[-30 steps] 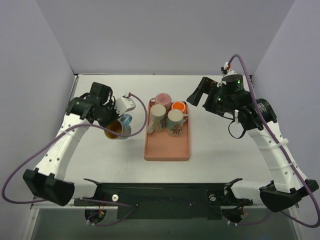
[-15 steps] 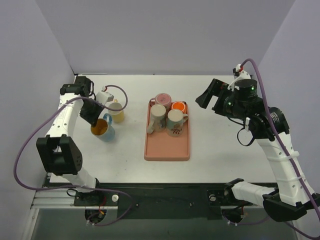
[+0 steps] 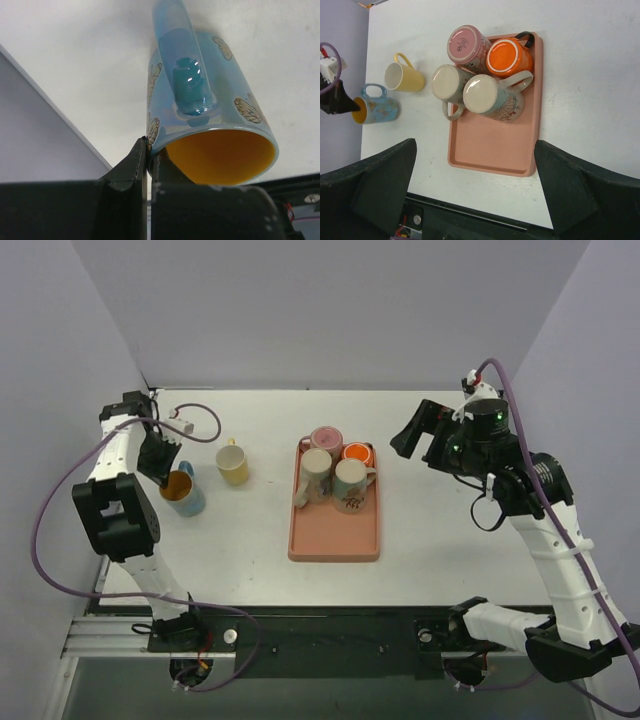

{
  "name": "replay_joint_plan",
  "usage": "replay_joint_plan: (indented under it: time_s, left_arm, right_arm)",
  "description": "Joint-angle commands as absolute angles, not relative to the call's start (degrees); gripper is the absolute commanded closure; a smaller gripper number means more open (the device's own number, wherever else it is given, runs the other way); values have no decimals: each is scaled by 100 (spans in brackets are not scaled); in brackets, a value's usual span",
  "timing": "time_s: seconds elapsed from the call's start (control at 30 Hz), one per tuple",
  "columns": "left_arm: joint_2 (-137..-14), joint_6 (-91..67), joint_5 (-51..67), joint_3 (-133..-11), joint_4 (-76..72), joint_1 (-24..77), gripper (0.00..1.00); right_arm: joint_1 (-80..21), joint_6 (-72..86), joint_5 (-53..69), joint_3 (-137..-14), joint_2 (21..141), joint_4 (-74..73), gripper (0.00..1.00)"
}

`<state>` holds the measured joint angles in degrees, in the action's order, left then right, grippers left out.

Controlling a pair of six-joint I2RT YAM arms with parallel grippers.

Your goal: Turn the mug right side up

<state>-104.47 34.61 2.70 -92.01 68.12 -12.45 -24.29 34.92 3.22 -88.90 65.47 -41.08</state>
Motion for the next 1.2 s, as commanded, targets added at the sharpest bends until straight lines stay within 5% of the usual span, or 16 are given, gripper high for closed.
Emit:
replay_joint_plan:
  time_s: [0.0,0.27,0.33,0.47,0.53,0.8,1.17]
  left_arm:
    - [-11187,2945,457,-10247,6503,-1266,100]
    - [-11970,2681,141,-10907,6662,-1187,100]
    - [-11962,2637,149,-10942,6706,-1187,91]
    - [-11743,2602,369,-11187,6671,-1222,50]
    - [-11646,2610,474,-11415,6697,-1239,38]
    - [-11101,2742,993,-12181,6900,-1327,33]
    - [-9398,2733,1459,-11288,6434,-950,32]
  right_arm:
    - [-2373,2754,307,-8519,6530,-3990,0]
    - [-2162,810,1193,-7393,6574,-3859,0]
    - [-2110,336,1527,-7226,6635,-3754,0]
    - [-1978,-815,2327,-7163,6960,-3639,3]
    - [-1934,-1360,2574,-7189,7196,-3516,5]
    - [-1486,-4204,4244,-7550,8576,-3437,14]
    - [-1397,-6186,4297,-7892,9773,-3472,15]
